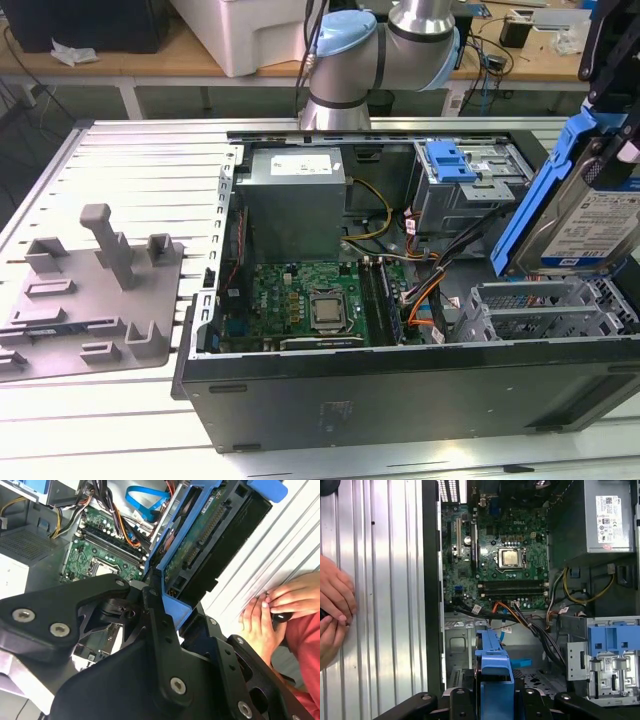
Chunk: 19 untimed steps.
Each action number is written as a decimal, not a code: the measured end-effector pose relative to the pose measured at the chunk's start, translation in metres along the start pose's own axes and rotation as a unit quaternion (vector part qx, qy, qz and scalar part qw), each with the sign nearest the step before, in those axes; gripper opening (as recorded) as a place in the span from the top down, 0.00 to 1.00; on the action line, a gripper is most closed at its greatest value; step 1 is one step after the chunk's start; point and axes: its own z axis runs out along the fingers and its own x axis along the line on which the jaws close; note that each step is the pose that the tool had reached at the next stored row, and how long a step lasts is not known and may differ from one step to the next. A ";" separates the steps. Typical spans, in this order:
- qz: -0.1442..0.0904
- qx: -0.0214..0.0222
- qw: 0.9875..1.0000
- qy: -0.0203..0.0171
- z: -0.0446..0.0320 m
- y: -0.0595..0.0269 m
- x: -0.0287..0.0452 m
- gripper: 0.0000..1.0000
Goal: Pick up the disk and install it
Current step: 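Insert the disk into the insertion slot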
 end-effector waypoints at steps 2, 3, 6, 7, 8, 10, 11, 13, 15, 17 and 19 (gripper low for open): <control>-0.009 0.000 1.000 0.000 0.0005 0.0001 -0.0001 0.64; -0.011 0.000 1.000 0.000 0.0006 0.0001 -0.0001 0.64; -0.012 0.000 1.000 0.000 0.0007 0.0001 -0.0001 0.64; -0.012 0.000 1.000 0.000 0.0007 0.0001 -0.0001 0.64; -0.012 0.000 1.000 0.000 0.0007 0.0001 -0.0001 0.64; -0.012 0.000 1.000 0.000 0.0008 0.0001 -0.0001 0.64; -0.012 0.000 1.000 0.000 0.0009 0.0001 -0.0001 0.64; -0.012 0.000 1.000 0.000 0.0012 0.0001 -0.0001 0.64; -0.012 0.000 1.000 0.000 0.0019 0.0001 -0.0001 0.64; -0.012 0.000 1.000 0.000 0.0023 0.0001 -0.0001 0.64; -0.012 0.000 1.000 0.000 0.0029 0.0000 0.0000 0.64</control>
